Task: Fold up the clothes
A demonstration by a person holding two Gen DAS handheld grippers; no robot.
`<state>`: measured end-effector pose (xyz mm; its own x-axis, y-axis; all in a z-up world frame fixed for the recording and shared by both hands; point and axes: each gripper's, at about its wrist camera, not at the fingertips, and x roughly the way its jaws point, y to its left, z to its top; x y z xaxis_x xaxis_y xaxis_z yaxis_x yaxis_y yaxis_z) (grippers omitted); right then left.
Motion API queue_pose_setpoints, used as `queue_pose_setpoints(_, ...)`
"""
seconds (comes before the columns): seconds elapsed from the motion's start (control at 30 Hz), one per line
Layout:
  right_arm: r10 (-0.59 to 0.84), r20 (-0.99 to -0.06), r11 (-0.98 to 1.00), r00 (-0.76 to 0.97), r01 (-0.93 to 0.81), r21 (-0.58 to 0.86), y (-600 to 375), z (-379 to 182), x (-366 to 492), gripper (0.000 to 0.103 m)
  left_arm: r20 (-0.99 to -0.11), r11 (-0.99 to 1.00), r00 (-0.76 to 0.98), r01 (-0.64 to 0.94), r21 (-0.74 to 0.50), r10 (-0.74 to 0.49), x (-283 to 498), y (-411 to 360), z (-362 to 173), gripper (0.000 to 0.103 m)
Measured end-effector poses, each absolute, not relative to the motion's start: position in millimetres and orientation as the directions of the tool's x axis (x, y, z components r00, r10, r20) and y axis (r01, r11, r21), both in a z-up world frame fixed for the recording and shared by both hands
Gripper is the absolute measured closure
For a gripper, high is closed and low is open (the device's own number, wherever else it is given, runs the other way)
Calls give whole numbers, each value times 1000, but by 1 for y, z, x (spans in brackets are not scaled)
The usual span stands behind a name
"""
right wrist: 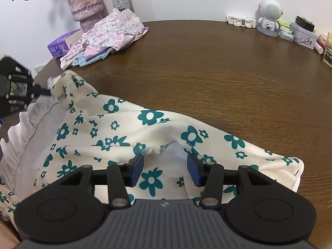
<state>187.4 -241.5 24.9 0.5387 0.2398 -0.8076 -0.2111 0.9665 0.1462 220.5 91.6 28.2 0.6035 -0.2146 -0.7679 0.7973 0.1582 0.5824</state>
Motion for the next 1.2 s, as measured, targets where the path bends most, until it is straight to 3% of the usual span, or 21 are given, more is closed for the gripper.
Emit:
queue_pose_setpoints(0.1,241,-805,966,542,-214,145,-241,26,186,56,-733,243,645,763,599,-218,228,93,31,96)
queue_pose_setpoints(0.23,241,-801,966,549,-213,145,-242,28,184,55,-724,302,652,753,584,-227,248,90,34,63)
queue_pose_setpoints(0.37,243,-797,967,552,-205,153,-244,28,181,55,-755,284,620,779,559,-212,269,85,26,59)
queue_pose_setpoints(0.4,243,-797,967,552,-203,154,-244,28,180,55,-769,304,602,789,533,-216,275,85,27,61)
queue_pose_setpoints(0.43,243,-798,967,552,-199,157,-245,28,180,55,-798,328,563,811,483,-217,281,87,29,73)
queue_pose_setpoints(0.47,242,-798,968,552,-194,160,-245,27,179,55,-830,352,513,835,424,-219,286,90,32,100)
queue_pose_setpoints(0.73,249,-798,967,549,-182,177,-250,20,178,55,-888,429,417,850,306,-193,245,113,39,101)
queue_pose_setpoints(0.9,262,-791,963,552,-197,182,-247,20,178,54,-818,536,544,754,379,-187,219,127,55,86)
queue_pose_setpoints(1.0,271,-783,961,560,-204,186,-248,24,172,54,-781,576,564,744,338,-270,201,142,74,75)
queue_pose_setpoints(1.13,277,-772,960,573,-203,193,-251,29,163,54,-833,477,455,835,275,-316,189,141,66,51)
queue_pose_setpoints(1.2,278,-767,960,578,-200,198,-250,30,158,54,-859,429,409,865,258,-309,183,138,58,50)
